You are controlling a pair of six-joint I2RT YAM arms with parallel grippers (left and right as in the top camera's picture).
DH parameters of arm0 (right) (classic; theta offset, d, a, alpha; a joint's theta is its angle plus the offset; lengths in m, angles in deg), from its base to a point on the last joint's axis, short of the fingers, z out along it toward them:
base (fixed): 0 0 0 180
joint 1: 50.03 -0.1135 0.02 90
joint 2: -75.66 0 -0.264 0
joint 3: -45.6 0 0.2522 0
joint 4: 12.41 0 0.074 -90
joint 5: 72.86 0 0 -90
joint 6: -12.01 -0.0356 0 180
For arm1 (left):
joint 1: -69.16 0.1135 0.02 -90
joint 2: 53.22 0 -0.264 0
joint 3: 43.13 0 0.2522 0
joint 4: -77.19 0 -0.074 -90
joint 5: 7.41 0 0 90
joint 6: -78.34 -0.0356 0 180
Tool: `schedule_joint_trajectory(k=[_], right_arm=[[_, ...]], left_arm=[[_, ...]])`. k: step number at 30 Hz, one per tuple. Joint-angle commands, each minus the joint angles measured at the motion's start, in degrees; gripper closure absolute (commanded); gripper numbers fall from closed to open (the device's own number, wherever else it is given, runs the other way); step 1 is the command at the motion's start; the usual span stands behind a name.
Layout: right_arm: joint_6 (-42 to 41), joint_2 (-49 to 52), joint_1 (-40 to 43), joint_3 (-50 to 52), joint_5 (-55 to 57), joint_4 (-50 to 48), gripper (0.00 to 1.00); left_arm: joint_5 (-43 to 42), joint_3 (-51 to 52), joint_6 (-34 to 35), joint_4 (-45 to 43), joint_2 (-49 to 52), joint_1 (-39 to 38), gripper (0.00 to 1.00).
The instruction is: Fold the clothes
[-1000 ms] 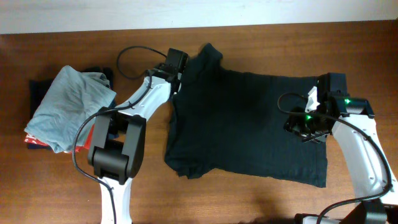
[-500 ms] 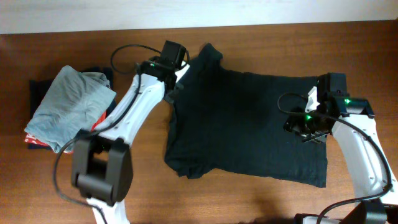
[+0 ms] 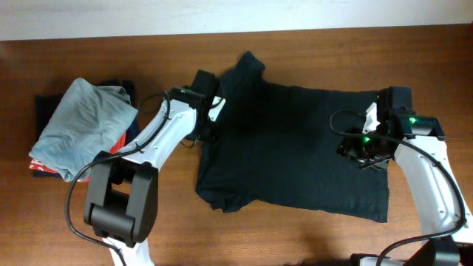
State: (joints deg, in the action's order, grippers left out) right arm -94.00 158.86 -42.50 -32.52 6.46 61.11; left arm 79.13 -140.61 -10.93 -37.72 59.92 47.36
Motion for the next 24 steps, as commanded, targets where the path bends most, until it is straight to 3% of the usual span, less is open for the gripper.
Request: schedule_joint_trajectory(k=[1,8,14,18,19,22,23,24], right_arm=[[0.6,-0.1,0.4,-0.4,-0.7,0.0,0.45],[0.6,-0.1,0.4,-0.4,-0.3,0.0,0.44],[0.6,-0.1,0.4,-0.4,0.6,0.3,0.44],[0.6,-0.1,0.4,-0.4,0.8,0.2,0.44],[0.6,-0.1,0.4,-0.4,0.8,0.2,0.44],[0.6,-0.1,0.4,-0.4,0.8,0.2,0.44],[0.6,-0.1,0.4,-0.4,0.8,0.2,0.44],[0.6,-0.1,0.4,-0.4,0.8,0.2,0.44]], left_arm=[[-1.7,3.5,1.0,-1.4,0.5,0.1,0.6],[2.0,5.0,1.0,-1.8,0.5,1.1,0.98],[10.7,5.0,4.5,0.5,0.5,4.8,0.99],[11.6,5.0,5.5,1.7,0.5,9.2,0.99],[11.4,5.0,5.5,1.6,0.5,10.2,0.99],[11.4,5.0,5.5,1.4,0.5,12.7,0.82],[11.4,4.9,5.5,1.4,0.5,13.4,0.74],[11.3,4.9,5.5,1.4,0.5,13.9,0.58]])
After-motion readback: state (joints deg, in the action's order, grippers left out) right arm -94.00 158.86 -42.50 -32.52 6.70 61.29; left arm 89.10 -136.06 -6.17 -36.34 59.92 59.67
